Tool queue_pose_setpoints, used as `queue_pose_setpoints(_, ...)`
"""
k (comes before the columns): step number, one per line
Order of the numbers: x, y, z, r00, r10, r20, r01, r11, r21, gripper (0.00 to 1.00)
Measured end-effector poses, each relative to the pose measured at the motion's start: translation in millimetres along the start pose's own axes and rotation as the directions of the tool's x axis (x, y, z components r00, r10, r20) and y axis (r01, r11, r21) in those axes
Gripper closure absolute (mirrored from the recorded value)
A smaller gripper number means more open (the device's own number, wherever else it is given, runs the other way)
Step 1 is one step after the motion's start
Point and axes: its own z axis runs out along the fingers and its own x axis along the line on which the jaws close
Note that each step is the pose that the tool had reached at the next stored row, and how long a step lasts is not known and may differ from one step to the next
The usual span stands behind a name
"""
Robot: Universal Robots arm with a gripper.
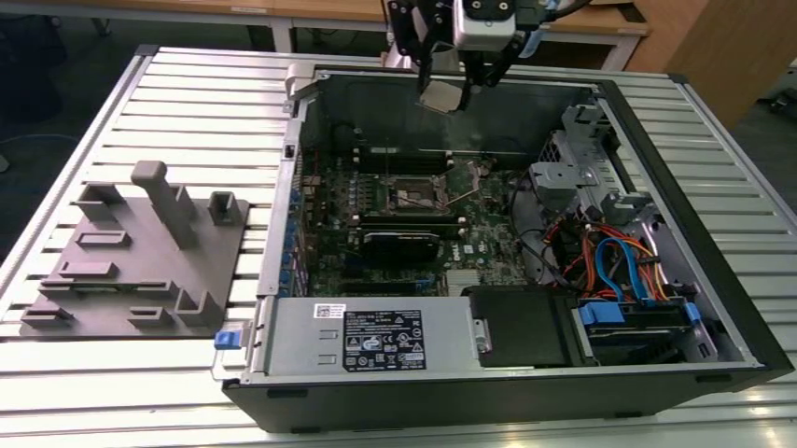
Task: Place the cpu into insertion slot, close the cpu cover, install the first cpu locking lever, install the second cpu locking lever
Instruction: 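Place the cpu into insertion slot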
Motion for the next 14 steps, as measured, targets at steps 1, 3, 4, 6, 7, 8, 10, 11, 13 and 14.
queue_pose_setpoints(1,0.0,0.0,0.0,1.0000,0.005,0.0004,-0.005,1.0000,-0.0001,0.46)
queue_pose_setpoints(3,0.0,0.0,0.0,0.9999,0.014,0.0013,-0.014,0.9999,-0.0003,0.46)
queue_pose_setpoints(4,0.0,0.0,0.0,0.9998,0.019,0.0017,-0.019,0.9998,-0.0004,0.46)
queue_pose_setpoints(6,0.0,0.0,0.0,0.9995,0.031,0.0028,-0.031,0.9995,-0.0007,0.46)
queue_pose_setpoints(7,0.0,0.0,0.0,0.9994,0.036,0.0032,-0.036,0.9994,-0.0008,0.46)
queue_pose_setpoints(8,0.0,0.0,0.0,0.9992,0.040,0.0036,-0.040,0.9992,-0.0008,0.46)
queue_pose_setpoints(10,0.0,0.0,0.0,0.9988,0.049,0.0044,-0.049,0.9988,-0.0010,0.46)
queue_pose_setpoints(11,0.0,0.0,0.0,0.9985,0.054,0.0048,-0.054,0.9985,-0.0011,0.46)
queue_pose_setpoints(13,0.0,0.0,0.0,0.9980,0.063,0.0056,-0.063,0.9980,-0.0014,0.46)
queue_pose_setpoints(14,0.0,0.0,0.0,0.9977,0.068,0.0061,-0.068,0.9977,-0.0015,0.46)
